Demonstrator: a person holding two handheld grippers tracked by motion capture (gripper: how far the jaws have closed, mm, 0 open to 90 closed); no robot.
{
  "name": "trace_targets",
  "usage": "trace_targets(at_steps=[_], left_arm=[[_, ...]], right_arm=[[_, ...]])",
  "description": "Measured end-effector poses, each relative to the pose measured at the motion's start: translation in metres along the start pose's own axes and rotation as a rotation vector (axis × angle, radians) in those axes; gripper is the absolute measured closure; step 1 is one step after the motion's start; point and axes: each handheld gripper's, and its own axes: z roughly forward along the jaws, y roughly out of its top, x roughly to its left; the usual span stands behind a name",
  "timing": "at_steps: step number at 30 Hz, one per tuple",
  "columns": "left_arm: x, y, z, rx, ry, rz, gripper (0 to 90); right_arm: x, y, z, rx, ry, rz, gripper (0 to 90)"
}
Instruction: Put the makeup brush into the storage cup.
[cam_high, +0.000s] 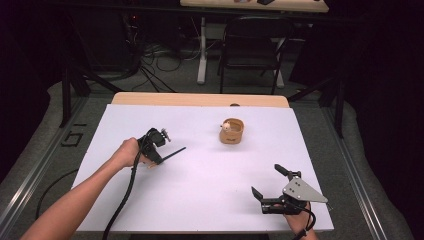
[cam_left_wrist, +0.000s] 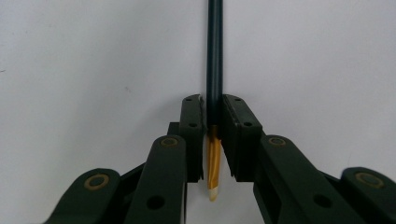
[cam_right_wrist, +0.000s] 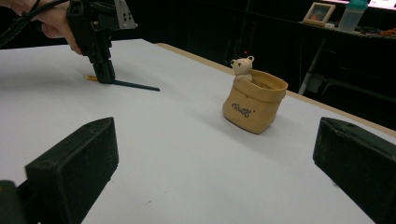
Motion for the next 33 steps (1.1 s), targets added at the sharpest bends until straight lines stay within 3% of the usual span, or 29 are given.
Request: trace_targets(at_steps=[9,12,19,26,33], left_arm=[[-0.004,0.002,0.001,0.008,0.022,0.010,82.8],[-0.005,0.002,0.000,0.013,0.030,0.034,83.0],[-0.007,0.001,-0.004,-0.016,0.018,0.047,83.1],[-0.010,0.000,-0.010,-0.038,0.021,0.057,83.2],[-0.009,0.000,-0.009,-0.020,0.019,0.063,83.1]], right_arm=[[0.000,0.000,-0.001,0.017,0.000,-0.006,0.0],[0.000,0.000,0.000,0.013,0.002,0.000,0.0],[-0.001,0.001,-0.002,0.040,0.006,-0.002,0.0],[0.000,0.000,0.000,0.022,-0.003,0.000,0.0],[0.000,0.000,0.000,0.021,-0.001,-0.001,0.0]])
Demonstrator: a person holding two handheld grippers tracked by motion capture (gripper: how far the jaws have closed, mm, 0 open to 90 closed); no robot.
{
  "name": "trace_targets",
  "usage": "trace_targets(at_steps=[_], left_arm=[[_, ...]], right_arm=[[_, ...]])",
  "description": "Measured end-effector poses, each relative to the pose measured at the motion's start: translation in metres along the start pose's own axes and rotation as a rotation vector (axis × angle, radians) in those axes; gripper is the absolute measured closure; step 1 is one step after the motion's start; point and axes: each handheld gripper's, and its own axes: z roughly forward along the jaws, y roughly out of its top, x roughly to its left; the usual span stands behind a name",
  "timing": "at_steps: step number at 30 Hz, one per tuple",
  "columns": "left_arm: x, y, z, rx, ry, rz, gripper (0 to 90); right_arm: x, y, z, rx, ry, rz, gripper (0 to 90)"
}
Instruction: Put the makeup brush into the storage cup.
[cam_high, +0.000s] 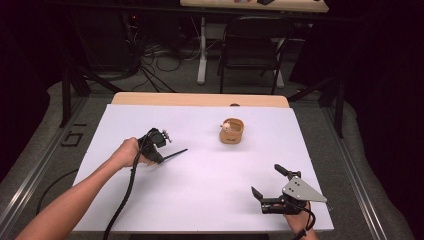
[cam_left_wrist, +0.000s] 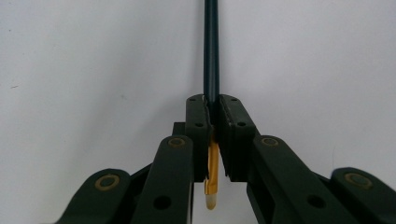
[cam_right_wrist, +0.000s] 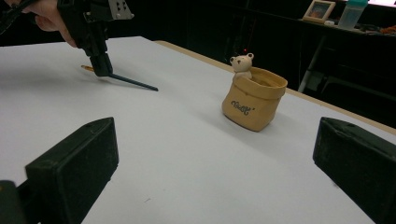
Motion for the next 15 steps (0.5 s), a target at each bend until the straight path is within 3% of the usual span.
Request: trace_targets(at_steps=[6,15], left_arm=[[0.0046,0.0038,0.0079,0.075,-0.013,0.010,82.9],[0.0063,0.0077,0.0092,0.103,-0.024,0.025,82.2]], right_arm=[[-0.0002,-0.0001,0.0003,0.002,0.001,0.003,0.0],[-0.0002,-0.0004,0.0018,0.008,0.003,0.002,0.0]])
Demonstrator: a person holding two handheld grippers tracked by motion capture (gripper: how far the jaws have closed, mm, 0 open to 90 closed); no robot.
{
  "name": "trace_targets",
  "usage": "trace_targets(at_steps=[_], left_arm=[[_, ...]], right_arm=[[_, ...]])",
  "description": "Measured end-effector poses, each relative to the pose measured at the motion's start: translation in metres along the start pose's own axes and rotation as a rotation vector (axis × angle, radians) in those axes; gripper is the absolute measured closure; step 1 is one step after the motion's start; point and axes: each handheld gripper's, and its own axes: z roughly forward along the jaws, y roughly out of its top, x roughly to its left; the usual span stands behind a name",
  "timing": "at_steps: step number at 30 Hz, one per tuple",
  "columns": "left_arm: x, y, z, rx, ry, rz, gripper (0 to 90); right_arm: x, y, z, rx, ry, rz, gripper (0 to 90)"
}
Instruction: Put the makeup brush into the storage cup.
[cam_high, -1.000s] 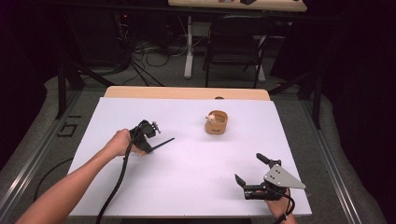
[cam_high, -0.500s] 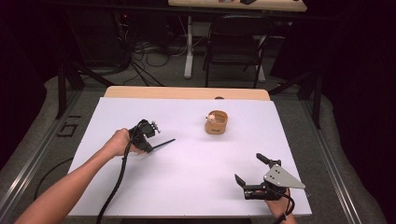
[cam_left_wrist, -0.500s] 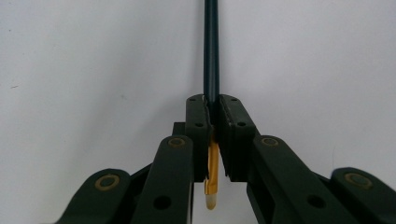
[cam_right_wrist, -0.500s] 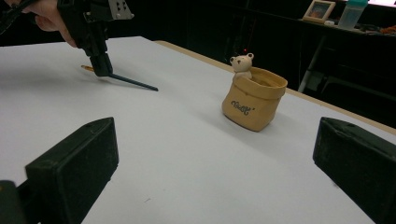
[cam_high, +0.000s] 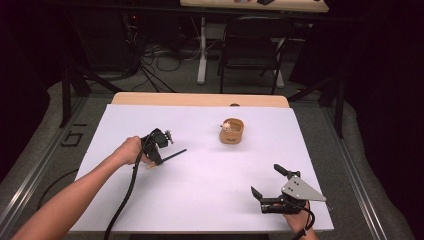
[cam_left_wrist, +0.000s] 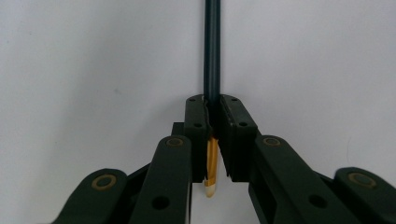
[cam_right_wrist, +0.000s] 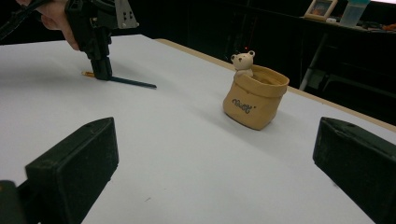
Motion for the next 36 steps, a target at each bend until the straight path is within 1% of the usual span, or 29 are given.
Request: trace_targets(at_steps=[2,4,5,6,7,8,10,12,14,15,17,21,25,26,28,29,30,31,34,35,36], left_arm=[[0.000,-0.001,0.000,-0.001,-0.003,0.001,82.8],[-0.001,-0.003,0.000,-0.020,0.008,0.004,82.9],[-0.001,-0.003,0.000,-0.020,0.008,0.004,83.0],[-0.001,-0.005,-0.001,-0.043,0.008,0.001,83.0],[-0.002,-0.006,-0.001,-0.057,0.009,-0.007,83.1],[-0.002,-0.007,-0.001,-0.066,0.002,-0.010,83.1],[-0.002,-0.007,-0.004,-0.082,0.008,-0.007,83.0],[-0.003,-0.008,-0.006,-0.088,0.008,0.005,83.0],[-0.004,-0.008,-0.007,-0.094,0.009,0.006,83.0],[-0.006,-0.009,-0.011,-0.097,0.018,0.020,83.0],[-0.008,-0.009,-0.014,-0.104,0.022,0.031,83.0],[-0.012,-0.010,-0.019,-0.122,0.028,0.047,83.0],[-0.015,-0.009,-0.024,-0.128,0.034,0.067,83.0],[-0.016,-0.009,-0.025,-0.136,0.038,0.068,83.0],[-0.020,-0.007,-0.029,-0.139,0.032,0.086,83.0],[-0.022,-0.007,-0.030,-0.144,0.039,0.089,83.0],[-0.022,-0.007,-0.030,-0.144,0.039,0.089,83.0],[-0.025,-0.005,-0.031,-0.145,0.040,0.101,83.0],[-0.027,-0.004,-0.033,-0.146,0.043,0.112,83.0],[-0.029,-0.002,-0.035,-0.149,0.049,0.122,83.0],[-0.029,-0.002,-0.035,-0.149,0.049,0.122,83.0]], right_arm=[[0.001,0.000,0.000,-0.005,0.000,-0.001,0.0],[0.001,0.000,0.000,-0.004,0.000,-0.002,0.0],[0.001,0.000,0.000,-0.004,0.000,-0.002,0.0],[0.000,0.000,-0.001,-0.001,0.001,-0.002,0.0],[0.000,0.000,-0.001,-0.004,0.000,-0.001,0.0],[0.000,0.000,-0.001,-0.004,-0.001,-0.002,0.0],[0.000,0.000,-0.001,-0.005,-0.001,0.001,0.0],[0.000,0.000,-0.001,-0.002,0.000,-0.002,0.0],[0.000,0.000,0.000,-0.002,-0.001,-0.004,0.0],[0.000,0.000,0.000,-0.001,-0.001,-0.004,0.0],[0.000,0.000,0.001,0.001,-0.002,-0.004,0.0],[0.001,0.000,0.001,0.007,0.000,-0.003,0.0],[0.001,-0.001,0.001,0.018,0.002,-0.001,0.0],[0.001,-0.001,0.001,0.018,0.002,-0.001,0.0],[0.001,-0.001,0.002,0.021,0.003,-0.002,0.0],[0.001,-0.001,0.002,0.022,0.004,-0.002,0.0],[0.001,-0.001,0.002,0.022,0.004,-0.002,0.0],[0.001,-0.001,0.002,0.025,0.005,-0.002,0.0],[0.001,-0.001,0.002,0.032,0.008,0.002,0.0],[0.001,-0.001,0.002,0.033,0.011,0.003,0.0],[0.001,-0.001,0.003,0.031,0.010,0.006,0.0]])
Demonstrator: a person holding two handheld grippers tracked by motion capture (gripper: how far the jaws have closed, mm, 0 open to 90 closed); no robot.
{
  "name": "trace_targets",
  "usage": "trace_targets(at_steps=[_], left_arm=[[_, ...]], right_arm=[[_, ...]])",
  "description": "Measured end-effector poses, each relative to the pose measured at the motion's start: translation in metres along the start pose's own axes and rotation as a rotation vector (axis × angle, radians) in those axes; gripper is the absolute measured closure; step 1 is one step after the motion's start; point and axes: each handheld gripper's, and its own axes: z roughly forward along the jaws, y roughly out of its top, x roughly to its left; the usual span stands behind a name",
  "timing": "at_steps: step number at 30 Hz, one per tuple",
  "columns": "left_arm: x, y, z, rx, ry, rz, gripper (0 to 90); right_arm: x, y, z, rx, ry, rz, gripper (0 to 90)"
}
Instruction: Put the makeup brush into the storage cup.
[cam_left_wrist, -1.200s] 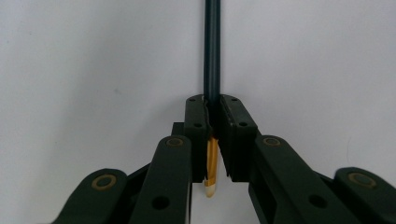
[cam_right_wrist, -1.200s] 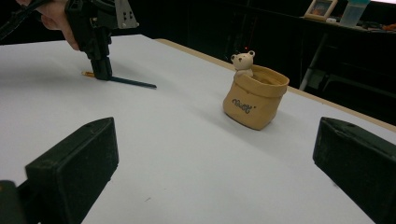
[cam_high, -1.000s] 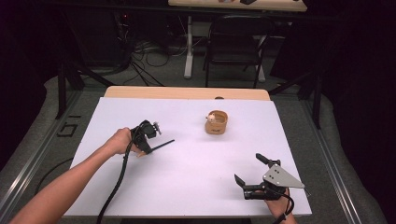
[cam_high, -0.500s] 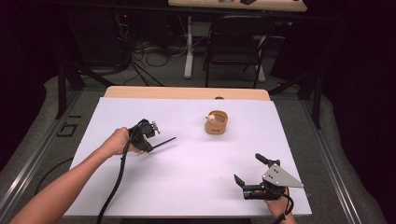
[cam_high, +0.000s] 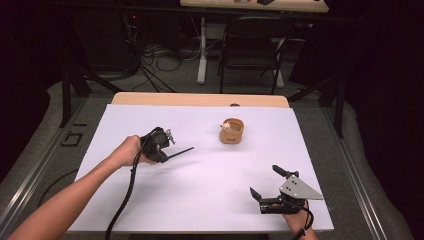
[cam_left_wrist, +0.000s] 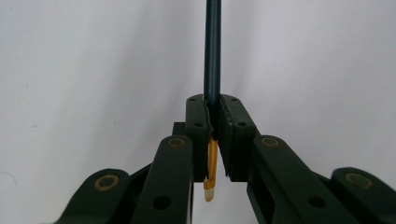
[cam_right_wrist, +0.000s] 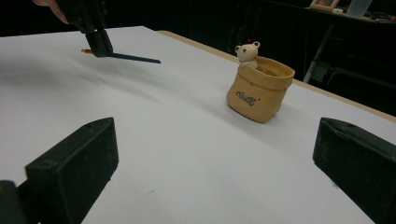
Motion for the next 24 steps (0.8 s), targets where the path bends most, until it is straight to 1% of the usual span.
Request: trace_targets(at_steps=[4,5,6,7,9,10,11,14,16,17,19,20,22,23,24], left_arm=[[-0.004,0.004,-0.003,-0.007,0.002,0.016,83.0],[-0.006,0.006,-0.004,-0.012,0.006,0.026,83.0],[-0.006,0.006,-0.004,-0.012,0.006,0.026,83.0],[-0.008,0.008,-0.006,-0.015,0.006,0.034,83.0],[-0.011,0.009,-0.007,-0.011,0.007,0.047,83.0],[-0.011,0.009,-0.007,-0.011,0.007,0.047,82.9],[-0.013,0.010,-0.008,-0.022,0.009,0.050,82.9],[-0.015,0.013,-0.010,-0.019,0.016,0.069,83.0],[-0.016,0.013,-0.011,-0.021,0.017,0.071,83.0],[-0.018,0.015,-0.012,-0.020,0.015,0.081,83.0],[-0.018,0.016,-0.013,-0.019,0.018,0.088,83.0],[-0.020,0.017,-0.014,-0.022,0.012,0.095,82.9],[-0.021,0.018,-0.014,-0.023,0.014,0.098,83.0],[-0.023,0.020,-0.014,-0.023,0.016,0.107,83.0],[-0.024,0.020,-0.014,-0.024,0.018,0.109,83.0]], right_arm=[[0.000,0.000,0.000,0.012,0.006,0.001,0.0],[0.000,0.000,0.001,0.002,0.006,0.003,0.0],[0.000,0.000,0.001,0.002,0.006,0.003,0.0],[-0.001,0.000,0.001,0.009,0.011,0.005,0.0],[0.000,0.000,0.001,0.012,0.017,0.008,0.0],[0.000,0.000,0.001,0.012,0.019,0.009,0.0],[-0.001,0.000,0.000,0.028,0.028,0.007,0.0],[-0.001,0.000,0.002,0.039,0.033,0.012,0.0],[-0.001,0.000,0.003,0.048,0.038,0.012,0.0],[-0.001,0.000,0.003,0.053,0.043,0.010,0.0],[0.000,0.000,0.003,0.058,0.046,0.011,0.0],[0.000,0.000,0.004,0.056,0.048,0.014,0.0],[0.000,-0.001,0.005,0.058,0.056,0.025,0.0],[-0.001,-0.001,0.005,0.067,0.061,0.030,0.0],[-0.001,0.000,0.005,0.085,0.064,0.032,0.0]])
